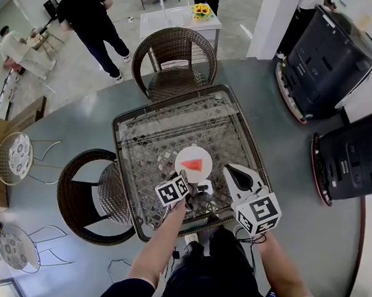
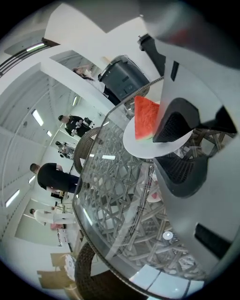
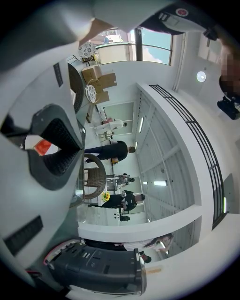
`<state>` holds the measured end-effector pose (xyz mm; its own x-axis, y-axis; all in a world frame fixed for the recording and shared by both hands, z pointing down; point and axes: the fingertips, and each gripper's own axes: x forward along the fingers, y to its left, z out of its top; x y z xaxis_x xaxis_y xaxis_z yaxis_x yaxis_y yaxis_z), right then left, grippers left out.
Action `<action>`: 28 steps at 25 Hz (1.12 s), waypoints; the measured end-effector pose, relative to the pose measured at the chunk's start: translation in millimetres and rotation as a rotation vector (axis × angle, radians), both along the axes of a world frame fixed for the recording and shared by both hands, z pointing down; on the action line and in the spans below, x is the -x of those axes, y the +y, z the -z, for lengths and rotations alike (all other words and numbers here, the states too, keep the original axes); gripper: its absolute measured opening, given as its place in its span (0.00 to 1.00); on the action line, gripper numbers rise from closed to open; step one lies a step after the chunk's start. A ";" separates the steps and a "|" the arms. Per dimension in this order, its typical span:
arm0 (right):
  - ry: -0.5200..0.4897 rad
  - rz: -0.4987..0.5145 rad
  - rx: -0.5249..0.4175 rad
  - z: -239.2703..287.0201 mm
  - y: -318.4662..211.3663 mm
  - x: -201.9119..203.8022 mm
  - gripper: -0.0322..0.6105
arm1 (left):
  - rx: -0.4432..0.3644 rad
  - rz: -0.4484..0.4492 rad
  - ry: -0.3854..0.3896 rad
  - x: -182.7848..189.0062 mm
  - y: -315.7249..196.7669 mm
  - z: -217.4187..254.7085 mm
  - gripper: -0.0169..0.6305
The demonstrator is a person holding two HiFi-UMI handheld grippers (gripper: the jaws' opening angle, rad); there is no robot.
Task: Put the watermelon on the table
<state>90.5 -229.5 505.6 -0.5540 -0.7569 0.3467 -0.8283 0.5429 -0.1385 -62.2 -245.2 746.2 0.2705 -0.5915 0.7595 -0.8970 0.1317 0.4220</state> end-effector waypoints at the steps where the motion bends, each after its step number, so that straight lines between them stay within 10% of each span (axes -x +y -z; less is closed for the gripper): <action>1: -0.001 -0.001 0.000 -0.3 0.2 -0.1 0.05 | -0.008 -0.013 -0.022 0.2 -0.5 0.1 0.16; 7: -0.003 -0.001 0.002 -2.1 2.4 1.7 0.05 | -0.083 -0.101 -0.207 6.5 -4.2 2.4 0.18; 14: -0.010 0.004 -0.011 4.8 2.9 10.4 0.05 | -0.149 -0.140 -0.195 13.0 -4.3 28.9 0.18; 28: -0.048 0.038 -0.102 42.2 9.3 31.3 0.05 | -0.617 -0.373 -0.063 -12.5 12.8 205.1 0.17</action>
<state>59.2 -220.2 463.5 -0.5972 -0.7649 0.2414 -0.8005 0.5872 -0.1198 -49.7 -232.4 541.1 0.5053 -0.7942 0.3375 -0.8605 -0.4340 0.2669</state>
